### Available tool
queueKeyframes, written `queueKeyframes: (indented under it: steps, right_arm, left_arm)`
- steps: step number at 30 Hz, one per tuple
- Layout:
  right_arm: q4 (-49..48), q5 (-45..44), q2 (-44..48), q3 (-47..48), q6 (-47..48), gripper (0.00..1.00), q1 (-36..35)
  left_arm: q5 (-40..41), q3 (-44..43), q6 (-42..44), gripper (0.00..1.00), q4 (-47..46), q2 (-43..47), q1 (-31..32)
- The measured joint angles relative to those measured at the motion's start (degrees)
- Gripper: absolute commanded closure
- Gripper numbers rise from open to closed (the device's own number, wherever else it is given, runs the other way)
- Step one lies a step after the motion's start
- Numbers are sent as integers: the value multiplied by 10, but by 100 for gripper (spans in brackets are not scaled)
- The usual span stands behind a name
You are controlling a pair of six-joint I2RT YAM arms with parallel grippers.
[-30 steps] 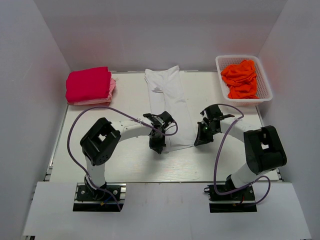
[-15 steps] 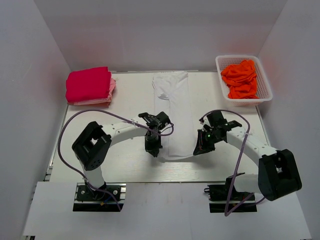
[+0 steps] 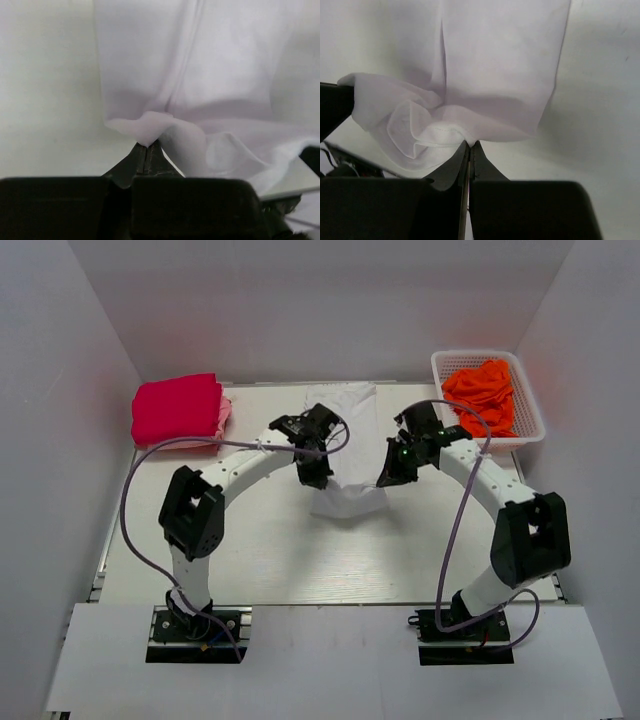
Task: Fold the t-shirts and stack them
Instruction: Fold the folded rectangular tshirt in 1/3 of the way
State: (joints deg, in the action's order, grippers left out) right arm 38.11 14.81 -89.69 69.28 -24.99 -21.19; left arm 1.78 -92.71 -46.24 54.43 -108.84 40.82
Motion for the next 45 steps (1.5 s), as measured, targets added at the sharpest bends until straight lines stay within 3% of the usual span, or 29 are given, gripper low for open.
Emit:
queueKeyframes:
  steps: [15,22,34,35,36,37,38,39,40,45]
  right_arm:
    - [4,-35,-200,271,-16,100,32]
    - [4,-22,-267,345,-16,100,46]
    - [-45,1,-356,383,-28,100,82]
    - [-49,1,-360,383,-31,95,84]
    - [-51,0,-365,386,-35,71,87]
    - [-54,0,-369,389,-40,58,89]
    - [-56,1,-374,393,-45,45,91]
    - [-58,3,-380,398,-46,22,93]
    - [-60,6,-386,403,-47,10,96]
    - [-66,21,-398,440,-31,10,102]
  left_arm:
    - [18,-274,91,100,-7,-177,-89]
    - [-7,-301,109,100,-18,-212,-116]
    - [-40,-300,113,99,-108,-262,-151]
    - [-40,-301,113,92,-115,-263,-151]
    - [-42,-303,116,61,-120,-265,-151]
    - [-42,-307,121,43,-123,-268,-151]
    - [-43,-315,121,15,-126,-275,-152]
    - [-44,-326,122,0,-128,-283,-153]
    - [-46,-338,125,0,-129,-292,-153]
    - [-62,-354,135,0,-131,-304,-163]
